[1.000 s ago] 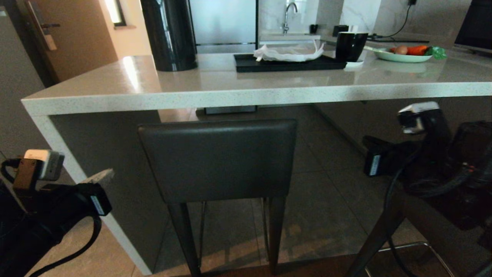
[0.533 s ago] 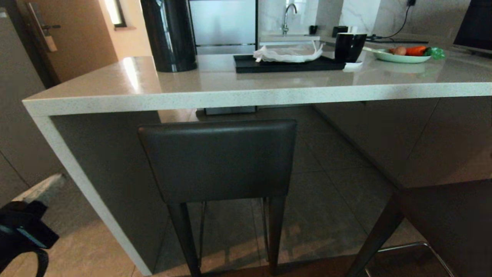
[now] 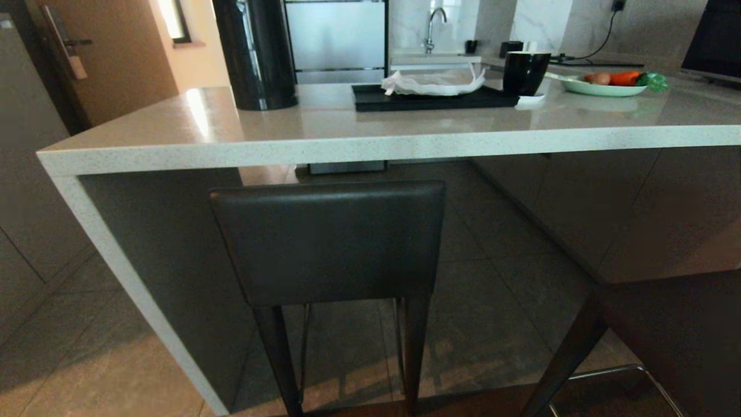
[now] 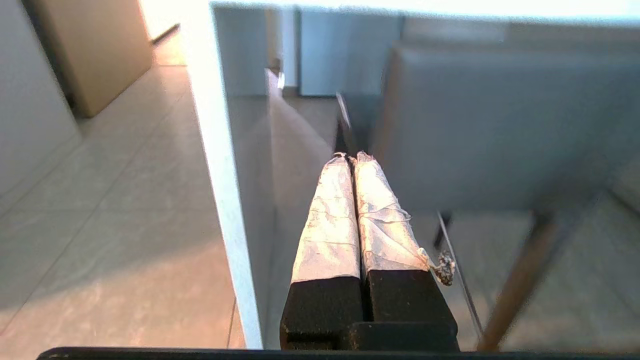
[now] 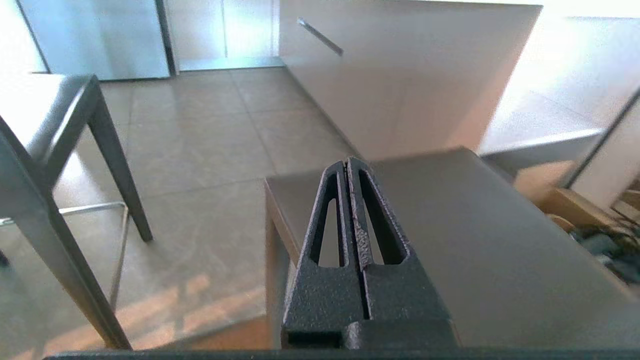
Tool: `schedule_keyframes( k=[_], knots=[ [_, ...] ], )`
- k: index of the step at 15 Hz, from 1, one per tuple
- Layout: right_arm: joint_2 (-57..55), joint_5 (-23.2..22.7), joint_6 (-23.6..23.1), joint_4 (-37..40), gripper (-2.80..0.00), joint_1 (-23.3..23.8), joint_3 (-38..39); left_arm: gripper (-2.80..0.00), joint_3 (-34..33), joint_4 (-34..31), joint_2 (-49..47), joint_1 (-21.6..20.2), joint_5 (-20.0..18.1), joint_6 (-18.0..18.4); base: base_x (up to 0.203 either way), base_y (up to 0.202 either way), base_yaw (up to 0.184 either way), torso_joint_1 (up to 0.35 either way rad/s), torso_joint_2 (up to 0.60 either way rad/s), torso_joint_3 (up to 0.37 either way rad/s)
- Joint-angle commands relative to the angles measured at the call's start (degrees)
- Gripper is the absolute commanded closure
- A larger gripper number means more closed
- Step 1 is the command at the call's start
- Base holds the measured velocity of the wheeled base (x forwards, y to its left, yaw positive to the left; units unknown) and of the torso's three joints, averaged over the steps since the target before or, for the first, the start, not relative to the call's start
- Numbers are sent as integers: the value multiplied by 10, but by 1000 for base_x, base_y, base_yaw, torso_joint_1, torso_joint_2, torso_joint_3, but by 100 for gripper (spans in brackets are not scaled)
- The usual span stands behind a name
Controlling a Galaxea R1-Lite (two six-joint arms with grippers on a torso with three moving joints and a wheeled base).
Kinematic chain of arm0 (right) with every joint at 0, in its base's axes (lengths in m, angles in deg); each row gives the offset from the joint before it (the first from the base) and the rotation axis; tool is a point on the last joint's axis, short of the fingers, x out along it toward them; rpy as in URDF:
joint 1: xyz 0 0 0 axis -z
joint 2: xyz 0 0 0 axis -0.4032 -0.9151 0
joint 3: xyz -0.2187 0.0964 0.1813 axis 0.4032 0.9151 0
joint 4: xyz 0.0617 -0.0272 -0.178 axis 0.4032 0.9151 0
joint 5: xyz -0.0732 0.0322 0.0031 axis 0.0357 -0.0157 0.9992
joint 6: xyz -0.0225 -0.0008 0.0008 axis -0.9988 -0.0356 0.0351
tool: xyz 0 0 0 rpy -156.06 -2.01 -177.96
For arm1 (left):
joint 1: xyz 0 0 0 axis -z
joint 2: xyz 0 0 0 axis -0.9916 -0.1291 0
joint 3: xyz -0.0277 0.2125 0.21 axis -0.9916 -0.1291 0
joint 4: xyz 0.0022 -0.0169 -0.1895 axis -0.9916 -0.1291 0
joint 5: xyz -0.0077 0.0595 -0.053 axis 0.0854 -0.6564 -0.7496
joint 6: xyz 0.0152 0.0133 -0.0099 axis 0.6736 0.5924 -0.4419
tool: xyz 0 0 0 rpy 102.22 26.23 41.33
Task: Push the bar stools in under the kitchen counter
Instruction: Push the gray chair back under the dining table
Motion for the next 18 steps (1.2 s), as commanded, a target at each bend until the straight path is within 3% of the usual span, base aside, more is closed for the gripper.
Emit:
schedule_keyframes(
  k=[1, 3, 6, 8, 11, 13, 15, 18],
  knots=[
    [51, 6, -5, 11, 0, 3, 16, 0, -22, -83, 128, -10, -15, 25, 0, 0, 0, 0, 0, 0],
    [64, -2, -11, 6, 0, 1, 37, 0, -72, -89, 145, -12, -13, 44, 0, 0, 0, 0, 0, 0],
    [143, -78, -19, 30, 0, -8, 61, 0, -162, -2, 143, -12, -18, 57, 0, 0, 0, 0, 0, 0],
    [159, -80, -45, 28, 0, -9, 134, 0, -196, 42, 143, -12, -15, 35, 0, 0, 0, 0, 0, 0],
    [162, -101, -56, -90, 0, -9, 280, 0, -195, 1, 143, -12, -30, 21, 0, 0, 0, 0, 0, 0],
    [163, -176, -30, -82, 0, -9, 288, 0, -194, 2, 142, -12, -31, 38, 0, 0, 0, 0, 0, 0],
    [163, -177, -9, -65, 0, -9, 284, 0, -195, -39, 143, -12, -24, 68, 0, 0, 0, 0, 0, 0],
    [163, -174, 12, -67, 0, -9, 284, 0, -194, -41, 142, -12, -30, 75, 0, 0, 0, 0, 0, 0]
  ],
)
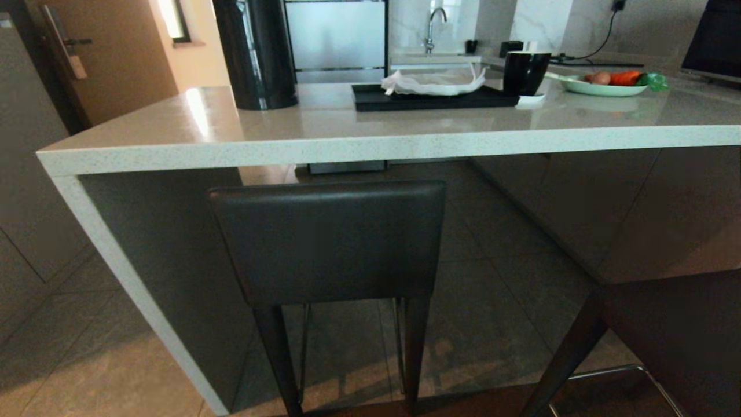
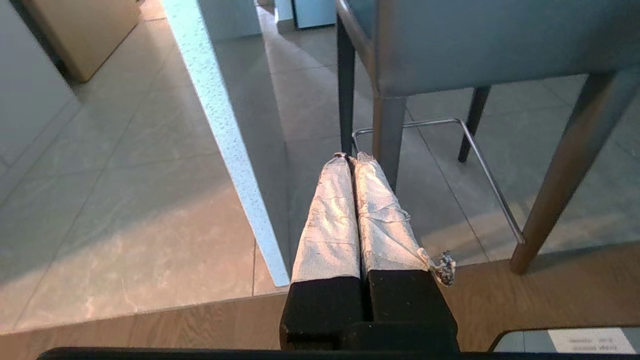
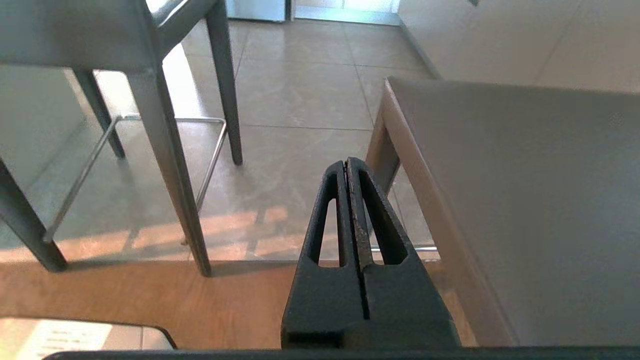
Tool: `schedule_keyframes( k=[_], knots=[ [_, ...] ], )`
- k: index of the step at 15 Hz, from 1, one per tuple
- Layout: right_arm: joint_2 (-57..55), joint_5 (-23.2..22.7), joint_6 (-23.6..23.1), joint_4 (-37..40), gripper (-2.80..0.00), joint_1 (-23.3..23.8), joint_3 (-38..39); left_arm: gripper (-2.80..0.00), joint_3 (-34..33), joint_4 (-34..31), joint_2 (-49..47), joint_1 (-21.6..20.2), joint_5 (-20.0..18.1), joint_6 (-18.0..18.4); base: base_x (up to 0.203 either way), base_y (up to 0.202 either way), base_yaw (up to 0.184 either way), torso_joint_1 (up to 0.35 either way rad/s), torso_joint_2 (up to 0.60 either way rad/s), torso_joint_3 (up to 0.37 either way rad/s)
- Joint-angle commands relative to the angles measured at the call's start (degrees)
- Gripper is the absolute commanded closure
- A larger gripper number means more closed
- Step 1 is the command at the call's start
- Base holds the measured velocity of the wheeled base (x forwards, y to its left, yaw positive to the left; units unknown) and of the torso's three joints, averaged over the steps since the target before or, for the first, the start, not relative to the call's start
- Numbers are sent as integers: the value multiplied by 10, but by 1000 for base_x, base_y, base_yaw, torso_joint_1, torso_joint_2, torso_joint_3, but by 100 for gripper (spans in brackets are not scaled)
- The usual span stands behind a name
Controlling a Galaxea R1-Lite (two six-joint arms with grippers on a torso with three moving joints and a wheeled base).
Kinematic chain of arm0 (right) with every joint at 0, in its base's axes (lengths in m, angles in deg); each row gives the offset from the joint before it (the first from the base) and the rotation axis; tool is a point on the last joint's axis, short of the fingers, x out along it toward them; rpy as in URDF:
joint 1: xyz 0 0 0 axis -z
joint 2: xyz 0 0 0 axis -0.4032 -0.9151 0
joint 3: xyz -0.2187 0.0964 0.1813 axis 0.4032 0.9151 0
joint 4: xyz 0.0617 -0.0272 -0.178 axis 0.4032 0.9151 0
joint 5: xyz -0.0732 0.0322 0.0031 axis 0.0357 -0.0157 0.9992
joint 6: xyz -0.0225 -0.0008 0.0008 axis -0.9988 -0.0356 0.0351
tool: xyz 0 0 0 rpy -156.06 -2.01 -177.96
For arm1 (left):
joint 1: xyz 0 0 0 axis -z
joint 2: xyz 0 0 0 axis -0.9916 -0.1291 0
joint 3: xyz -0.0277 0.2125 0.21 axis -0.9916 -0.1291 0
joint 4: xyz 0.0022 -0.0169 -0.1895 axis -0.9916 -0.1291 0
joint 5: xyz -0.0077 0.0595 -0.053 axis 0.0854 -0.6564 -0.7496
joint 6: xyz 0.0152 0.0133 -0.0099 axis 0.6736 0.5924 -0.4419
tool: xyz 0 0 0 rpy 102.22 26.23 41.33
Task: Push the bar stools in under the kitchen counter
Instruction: Push the gray chair back under the dining table
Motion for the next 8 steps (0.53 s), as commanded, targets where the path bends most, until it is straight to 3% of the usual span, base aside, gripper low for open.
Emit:
schedule_keyframes(
  k=[1, 3, 8],
  knots=[
    [-1, 0, 1, 0, 0, 0, 1, 0, 0, 0, -3, 1, 0, -4, 0, 0, 0, 0, 0, 0],
    [-1, 1, 0, 0, 0, 0, 1, 0, 0, 1, -2, 0, 8, -34, 0, 0, 0, 0, 0, 0],
    [-1, 1, 1, 0, 0, 0, 1, 0, -1, 2, -2, 0, 13, -39, -18, 0, -1, 1, 0, 0]
  ],
)
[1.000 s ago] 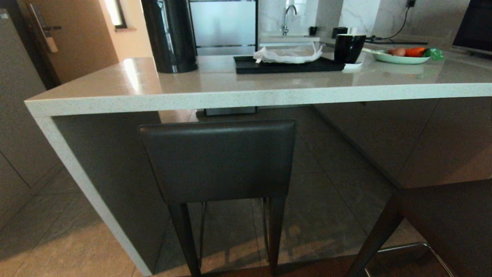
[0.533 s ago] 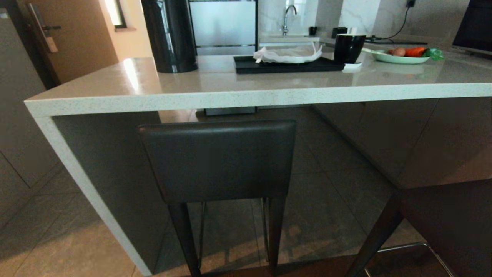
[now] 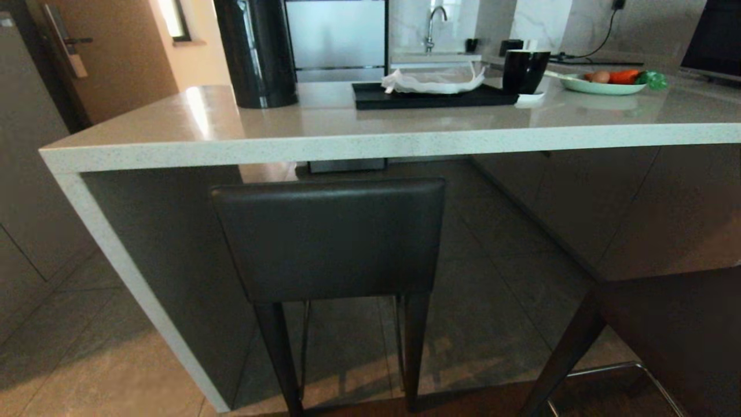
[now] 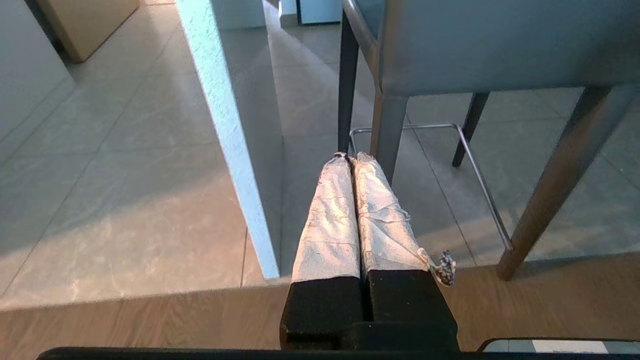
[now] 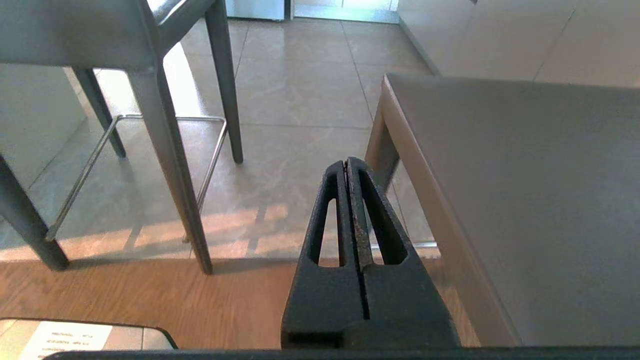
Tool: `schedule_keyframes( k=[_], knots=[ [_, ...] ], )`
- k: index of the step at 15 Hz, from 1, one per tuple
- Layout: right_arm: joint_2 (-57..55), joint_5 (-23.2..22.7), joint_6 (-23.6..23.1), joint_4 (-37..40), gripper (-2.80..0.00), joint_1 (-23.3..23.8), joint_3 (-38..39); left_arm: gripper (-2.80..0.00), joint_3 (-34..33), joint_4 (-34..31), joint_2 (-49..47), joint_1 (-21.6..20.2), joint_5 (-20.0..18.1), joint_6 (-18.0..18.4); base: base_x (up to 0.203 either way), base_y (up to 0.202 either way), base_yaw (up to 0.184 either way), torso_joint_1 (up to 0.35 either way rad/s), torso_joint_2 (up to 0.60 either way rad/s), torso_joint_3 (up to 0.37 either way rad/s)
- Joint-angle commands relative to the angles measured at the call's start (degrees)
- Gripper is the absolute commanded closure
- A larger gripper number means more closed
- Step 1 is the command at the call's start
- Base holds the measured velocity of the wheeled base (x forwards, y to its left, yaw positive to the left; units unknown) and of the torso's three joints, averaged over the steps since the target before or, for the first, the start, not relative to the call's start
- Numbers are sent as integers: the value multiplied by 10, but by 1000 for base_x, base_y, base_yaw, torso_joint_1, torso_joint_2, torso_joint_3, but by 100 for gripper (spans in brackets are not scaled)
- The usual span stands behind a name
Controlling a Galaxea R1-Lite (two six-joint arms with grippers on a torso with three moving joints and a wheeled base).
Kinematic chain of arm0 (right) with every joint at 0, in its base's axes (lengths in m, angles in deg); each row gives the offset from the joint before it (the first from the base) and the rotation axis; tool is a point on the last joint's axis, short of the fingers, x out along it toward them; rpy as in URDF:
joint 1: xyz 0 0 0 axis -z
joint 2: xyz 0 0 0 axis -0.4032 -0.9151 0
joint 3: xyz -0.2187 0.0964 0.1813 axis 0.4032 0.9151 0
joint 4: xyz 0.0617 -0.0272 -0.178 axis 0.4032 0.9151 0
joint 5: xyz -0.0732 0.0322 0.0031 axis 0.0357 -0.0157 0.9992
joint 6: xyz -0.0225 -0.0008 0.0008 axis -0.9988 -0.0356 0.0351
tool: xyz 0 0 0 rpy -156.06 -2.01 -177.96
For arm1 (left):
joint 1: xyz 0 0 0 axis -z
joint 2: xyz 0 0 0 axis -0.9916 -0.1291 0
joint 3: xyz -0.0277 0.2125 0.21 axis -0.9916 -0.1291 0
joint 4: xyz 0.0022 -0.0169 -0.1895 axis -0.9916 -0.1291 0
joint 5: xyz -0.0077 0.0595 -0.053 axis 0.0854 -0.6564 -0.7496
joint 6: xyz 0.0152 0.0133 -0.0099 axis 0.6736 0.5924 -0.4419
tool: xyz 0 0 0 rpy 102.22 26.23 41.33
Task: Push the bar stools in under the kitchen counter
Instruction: Push the gray chair back under the dining table
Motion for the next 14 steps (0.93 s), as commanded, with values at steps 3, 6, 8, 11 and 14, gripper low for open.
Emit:
schedule_keyframes(
  k=[3, 6, 8, 11, 14],
  knots=[
    [-1, 0, -1, 1, 0, 0, 0, 0, 0, 0, -2, 0, 1, 0, -189, 0, -2, -1, 1, 2],
    [-1, 0, -1, 1, 0, 0, 0, 0, 0, 0, -2, 0, 0, 0, -200, 0, -2, 1, 0, 3],
    [-1, 0, -1, 1, 0, 0, 0, 0, 0, 0, -2, 0, 1, 0, -198, 0, 3, -3, 3, 2],
    [-1, 0, -1, 1, 0, 0, 0, 0, 0, 0, -2, 0, 1, 0, -198, 0, -2, 6, 5, 2],
    [-1, 0, -1, 1, 0, 0, 0, 0, 0, 0, -2, 0, 1, 0, -198, 0, -1, -6, 5, 4]
  ],
)
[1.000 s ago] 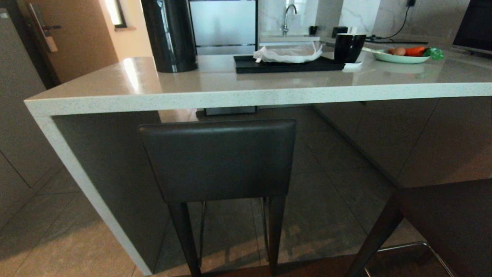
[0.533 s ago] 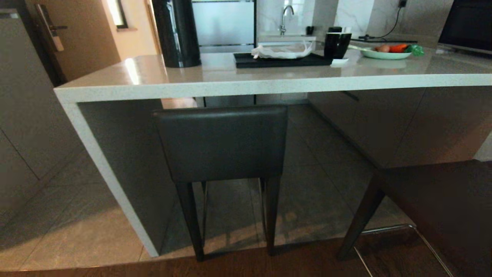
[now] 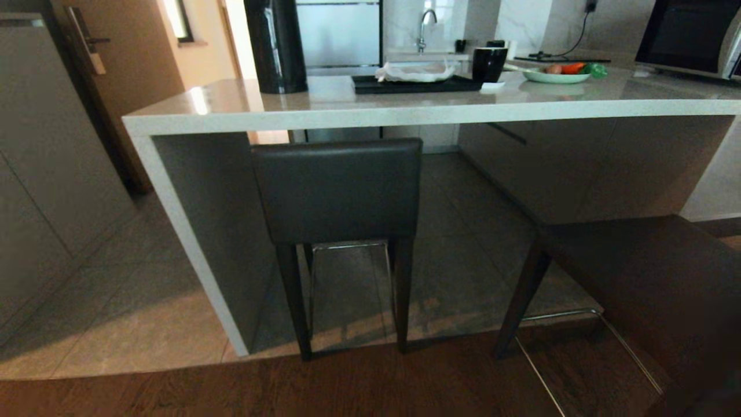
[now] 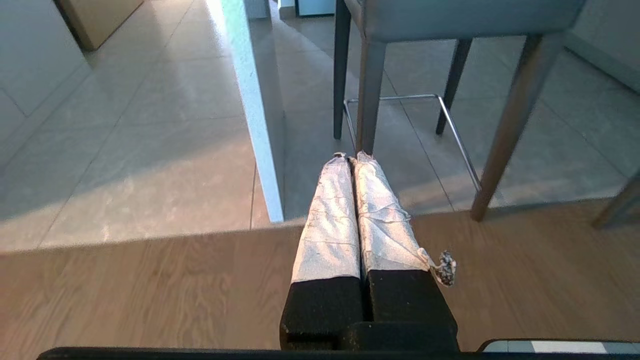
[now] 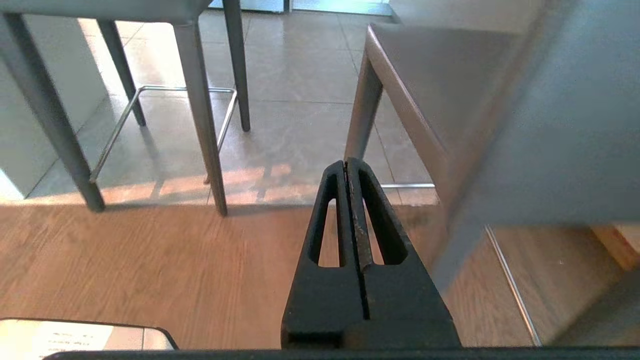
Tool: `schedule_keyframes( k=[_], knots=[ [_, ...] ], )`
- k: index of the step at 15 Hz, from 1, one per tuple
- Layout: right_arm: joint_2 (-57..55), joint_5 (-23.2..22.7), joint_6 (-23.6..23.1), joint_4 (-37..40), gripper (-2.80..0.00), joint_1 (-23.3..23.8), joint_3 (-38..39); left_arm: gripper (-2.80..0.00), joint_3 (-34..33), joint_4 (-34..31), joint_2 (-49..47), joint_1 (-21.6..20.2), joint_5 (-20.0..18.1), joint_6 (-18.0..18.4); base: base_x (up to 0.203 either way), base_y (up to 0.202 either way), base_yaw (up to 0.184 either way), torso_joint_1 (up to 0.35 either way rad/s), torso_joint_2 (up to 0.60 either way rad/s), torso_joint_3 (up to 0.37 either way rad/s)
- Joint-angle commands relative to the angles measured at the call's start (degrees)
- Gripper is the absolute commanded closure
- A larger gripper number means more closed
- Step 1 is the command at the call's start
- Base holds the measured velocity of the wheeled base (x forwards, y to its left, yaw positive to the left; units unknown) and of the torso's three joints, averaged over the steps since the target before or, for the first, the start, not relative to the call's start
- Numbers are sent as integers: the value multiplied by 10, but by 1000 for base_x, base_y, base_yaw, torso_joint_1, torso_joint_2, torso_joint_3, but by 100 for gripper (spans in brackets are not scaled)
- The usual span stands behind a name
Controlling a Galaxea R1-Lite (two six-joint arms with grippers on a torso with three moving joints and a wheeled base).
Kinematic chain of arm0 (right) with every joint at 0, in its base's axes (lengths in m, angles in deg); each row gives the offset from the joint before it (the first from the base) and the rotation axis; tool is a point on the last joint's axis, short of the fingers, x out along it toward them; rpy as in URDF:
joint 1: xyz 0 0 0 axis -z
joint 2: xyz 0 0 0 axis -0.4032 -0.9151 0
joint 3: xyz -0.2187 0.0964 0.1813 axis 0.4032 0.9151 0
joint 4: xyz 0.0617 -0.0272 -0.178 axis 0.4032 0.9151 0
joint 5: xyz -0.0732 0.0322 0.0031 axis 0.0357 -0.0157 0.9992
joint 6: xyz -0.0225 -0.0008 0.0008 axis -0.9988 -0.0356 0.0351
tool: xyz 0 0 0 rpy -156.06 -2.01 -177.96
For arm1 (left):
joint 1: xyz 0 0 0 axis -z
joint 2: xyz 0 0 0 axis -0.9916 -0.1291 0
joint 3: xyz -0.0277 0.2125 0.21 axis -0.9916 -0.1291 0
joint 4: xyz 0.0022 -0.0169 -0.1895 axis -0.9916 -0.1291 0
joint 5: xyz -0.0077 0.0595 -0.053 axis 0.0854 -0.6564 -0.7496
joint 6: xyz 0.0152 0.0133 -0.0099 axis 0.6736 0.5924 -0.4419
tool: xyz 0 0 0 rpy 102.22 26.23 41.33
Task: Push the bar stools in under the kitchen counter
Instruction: Push the gray chair back under the dining table
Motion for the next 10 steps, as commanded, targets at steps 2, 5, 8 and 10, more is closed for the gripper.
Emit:
schedule_keyframes(
  k=[2, 5, 8, 10],
  knots=[
    [-1, 0, -1, 0, 0, 0, 0, 0, 0, 0, -2, 1, -1, 0, -199, 0, -3, 0, 2, 2],
    [-1, -1, -1, 0, 0, 0, 0, 0, 0, 0, -2, 0, -2, 2, -181, 0, -3, -2, 5, 3],
    [-1, -1, -1, 0, 0, 0, 0, 0, 0, 0, -2, 0, 3, -10, -21, 0, 0, -1, -3, 2],
    [-1, -1, -1, 0, 0, 0, 0, 0, 1, 0, -2, 0, 7, -19, 0, 0, 0, 0, 0, 0]
  ],
)
